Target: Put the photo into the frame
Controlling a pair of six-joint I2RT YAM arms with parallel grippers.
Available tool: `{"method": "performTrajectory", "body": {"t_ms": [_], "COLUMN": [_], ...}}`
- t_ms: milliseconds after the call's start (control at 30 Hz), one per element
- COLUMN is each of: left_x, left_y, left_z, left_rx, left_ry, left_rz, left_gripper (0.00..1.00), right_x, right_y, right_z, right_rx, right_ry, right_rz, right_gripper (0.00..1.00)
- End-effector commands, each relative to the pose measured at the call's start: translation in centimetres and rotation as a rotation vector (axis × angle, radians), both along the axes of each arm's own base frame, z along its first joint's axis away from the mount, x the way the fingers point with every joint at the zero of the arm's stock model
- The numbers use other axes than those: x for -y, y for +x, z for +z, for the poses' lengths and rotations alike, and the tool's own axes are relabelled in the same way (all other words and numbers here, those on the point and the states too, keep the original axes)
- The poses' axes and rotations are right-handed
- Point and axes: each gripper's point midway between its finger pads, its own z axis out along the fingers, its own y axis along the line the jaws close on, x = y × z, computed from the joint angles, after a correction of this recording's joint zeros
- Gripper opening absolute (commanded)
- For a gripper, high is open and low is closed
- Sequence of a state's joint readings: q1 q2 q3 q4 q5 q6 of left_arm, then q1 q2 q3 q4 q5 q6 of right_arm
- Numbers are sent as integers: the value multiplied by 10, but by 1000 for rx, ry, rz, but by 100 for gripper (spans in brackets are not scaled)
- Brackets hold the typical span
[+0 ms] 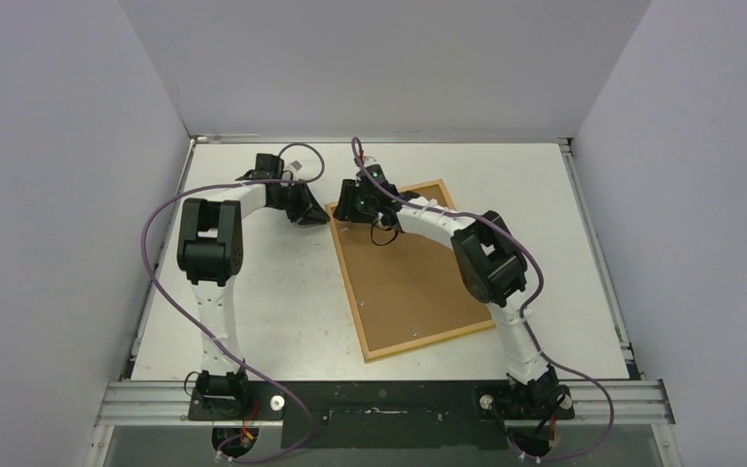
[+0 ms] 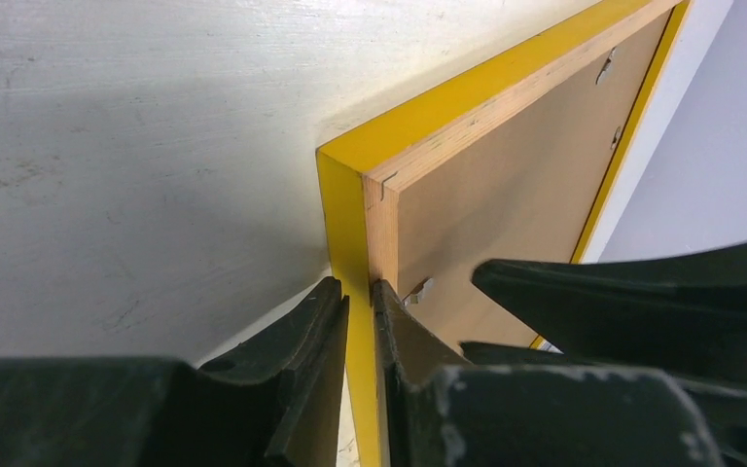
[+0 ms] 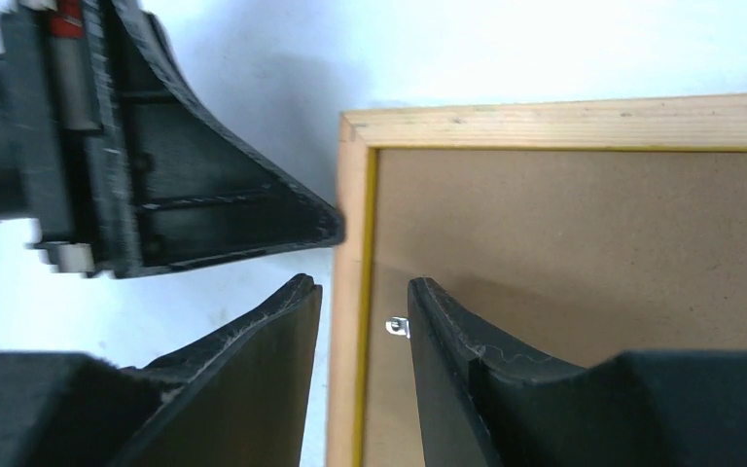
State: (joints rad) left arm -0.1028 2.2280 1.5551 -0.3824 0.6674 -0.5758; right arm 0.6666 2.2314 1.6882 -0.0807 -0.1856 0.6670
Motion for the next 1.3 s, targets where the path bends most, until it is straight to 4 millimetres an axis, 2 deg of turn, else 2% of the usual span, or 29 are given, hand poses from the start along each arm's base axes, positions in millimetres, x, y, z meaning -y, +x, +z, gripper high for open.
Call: {"method": "performTrajectory", "body": {"t_ms": [0, 167, 433, 567, 800, 1000, 1267], "left_x": [2, 0, 0, 0, 0, 0, 1], "left_y": [-3, -4, -1, 1, -1, 0, 2], "left_z": [-11, -16, -20, -19, -23, -23, -24], "left_rx": [-55, -81, -98, -101, -117, -119, -127], "left_ry": [1, 4, -2, -6, -9, -11, -18], "left_rz": [-1, 9, 15, 16, 17, 14, 10], "left_gripper": [14, 14, 13, 13, 13, 13, 13], "right_x": [1, 2, -9, -11, -1, 8, 6], "right_y": [9, 8, -19, -26, -25, -39, -58], "right_z": [-2, -9, -32, -42, -54, -56, -67], "right_rx": [28, 24, -56, -82, -105, -141, -196], "right_ry": [-32, -57, -57, -60, -107, -120, -126], "right_rz": [77, 131, 323, 376, 387, 495, 575], "right_gripper": [39, 39, 40, 40, 40, 40, 40]}}
